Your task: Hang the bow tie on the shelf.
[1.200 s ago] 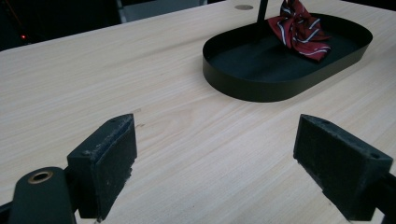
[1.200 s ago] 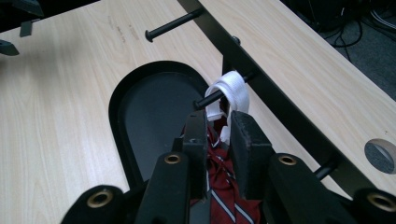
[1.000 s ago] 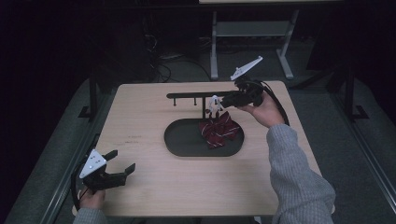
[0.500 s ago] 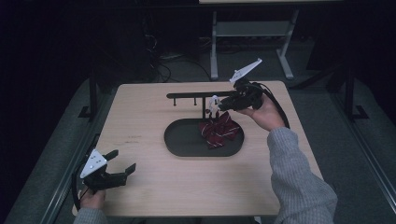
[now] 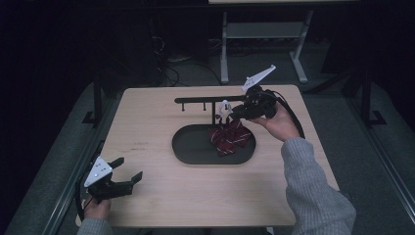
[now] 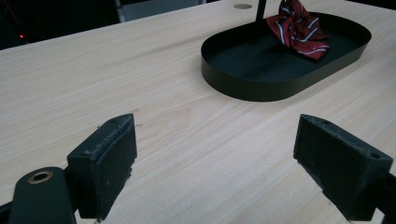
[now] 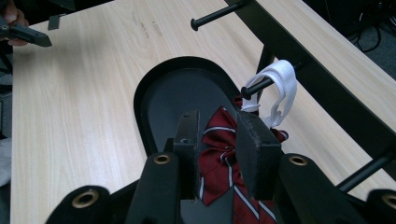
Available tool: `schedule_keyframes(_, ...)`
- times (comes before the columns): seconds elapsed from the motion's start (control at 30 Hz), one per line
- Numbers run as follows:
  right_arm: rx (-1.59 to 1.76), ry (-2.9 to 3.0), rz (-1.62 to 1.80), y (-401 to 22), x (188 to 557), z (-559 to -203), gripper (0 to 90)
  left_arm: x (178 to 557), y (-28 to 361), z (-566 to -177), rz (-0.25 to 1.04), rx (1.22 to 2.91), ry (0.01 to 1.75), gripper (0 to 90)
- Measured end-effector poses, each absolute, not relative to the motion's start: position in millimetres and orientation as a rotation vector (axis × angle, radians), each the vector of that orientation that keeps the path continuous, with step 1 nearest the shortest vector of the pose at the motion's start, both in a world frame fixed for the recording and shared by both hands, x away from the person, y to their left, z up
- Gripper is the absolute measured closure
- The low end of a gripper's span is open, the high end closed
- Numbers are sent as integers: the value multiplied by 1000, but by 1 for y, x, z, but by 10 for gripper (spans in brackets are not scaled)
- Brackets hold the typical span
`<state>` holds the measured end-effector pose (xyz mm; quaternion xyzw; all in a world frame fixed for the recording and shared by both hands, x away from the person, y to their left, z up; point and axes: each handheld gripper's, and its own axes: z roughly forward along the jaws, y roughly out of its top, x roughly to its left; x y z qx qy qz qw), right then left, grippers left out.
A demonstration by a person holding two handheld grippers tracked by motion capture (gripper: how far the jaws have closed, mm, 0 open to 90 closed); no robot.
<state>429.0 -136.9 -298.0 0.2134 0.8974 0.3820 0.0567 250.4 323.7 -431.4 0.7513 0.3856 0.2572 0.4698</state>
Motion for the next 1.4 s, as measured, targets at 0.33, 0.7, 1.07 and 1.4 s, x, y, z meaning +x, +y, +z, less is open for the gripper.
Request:
schedule_keyframes(0.33,648,2737,1167,-142,423,-304,675,251,323,-432,628,1841,945,128)
schedule_keyframes(0.7,680,2744,1206,-149,416,-311,643,251,323,-432,625,1847,943,128)
schedule_keyframes(1.07,695,2746,1222,-157,410,-319,619,251,322,-433,619,1852,942,128)
schedule_keyframes(1.4,708,2760,1236,-162,403,-326,591,250,322,-433,619,1848,944,128)
